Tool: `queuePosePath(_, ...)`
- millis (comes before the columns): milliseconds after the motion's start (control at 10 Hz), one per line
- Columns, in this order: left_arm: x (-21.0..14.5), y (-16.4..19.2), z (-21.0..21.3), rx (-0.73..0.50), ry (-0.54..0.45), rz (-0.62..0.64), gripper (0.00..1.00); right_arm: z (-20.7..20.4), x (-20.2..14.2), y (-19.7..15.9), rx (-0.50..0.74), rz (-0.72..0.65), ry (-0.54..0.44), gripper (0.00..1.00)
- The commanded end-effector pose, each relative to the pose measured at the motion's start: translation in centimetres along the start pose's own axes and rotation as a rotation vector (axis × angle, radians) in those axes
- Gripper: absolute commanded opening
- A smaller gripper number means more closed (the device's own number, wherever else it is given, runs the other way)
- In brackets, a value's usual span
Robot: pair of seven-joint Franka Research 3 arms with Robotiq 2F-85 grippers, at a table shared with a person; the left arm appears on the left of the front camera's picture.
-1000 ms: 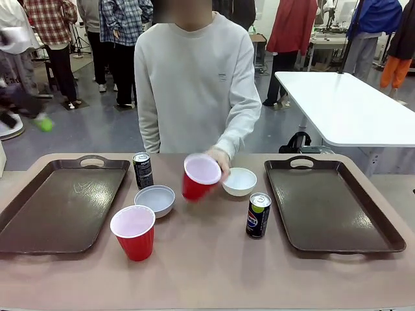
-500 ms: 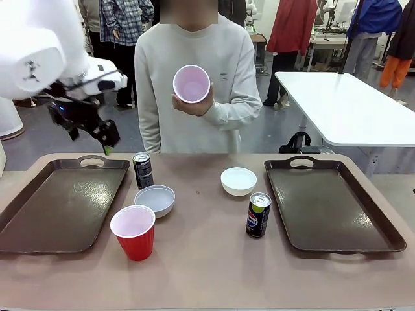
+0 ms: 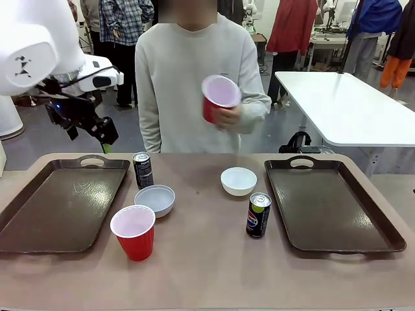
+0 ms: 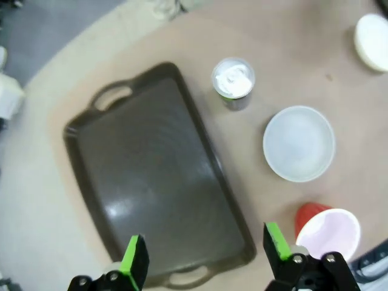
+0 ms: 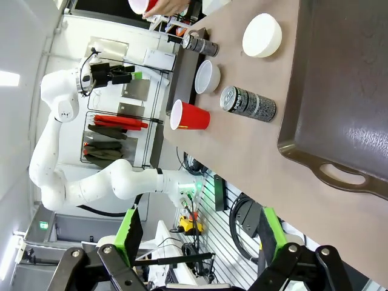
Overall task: Prepare tableware on both trays.
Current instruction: Pick up a Picnic Bowl from the table and place it on a Handle tray.
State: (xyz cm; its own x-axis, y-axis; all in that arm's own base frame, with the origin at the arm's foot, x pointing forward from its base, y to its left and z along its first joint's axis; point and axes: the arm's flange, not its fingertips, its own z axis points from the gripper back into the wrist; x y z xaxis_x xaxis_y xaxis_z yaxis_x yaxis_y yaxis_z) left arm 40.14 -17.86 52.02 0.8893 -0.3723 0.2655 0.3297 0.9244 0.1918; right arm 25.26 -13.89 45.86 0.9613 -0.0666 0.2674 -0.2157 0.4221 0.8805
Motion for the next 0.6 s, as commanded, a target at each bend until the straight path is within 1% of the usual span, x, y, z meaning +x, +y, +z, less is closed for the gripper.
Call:
queuePosePath(0, 1.9, -1.2, -4.2, -0.155, 0.057, 0.035, 1.0, 0.0, 0.0, -0.1, 0.013, 0.011, 0.007, 1.0)
queuePosePath(200, 2.8, -2.2, -6.5, -0.214, 0.085, 0.078, 1.0, 0.0, 0.0, -0.1, 0.013, 0.011, 0.007, 1.0)
queuePosePath(300, 4.2, -2.8, -8.6, -0.238, 0.095, 0.102, 1.0, 0.0, 0.0, -0.1, 0.013, 0.011, 0.007, 1.0)
queuePosePath(500, 5.0, -5.0, -11.6, -0.202, 0.12, 0.13, 1.0, 0.0, 0.0, -0.1, 0.013, 0.011, 0.007, 1.0)
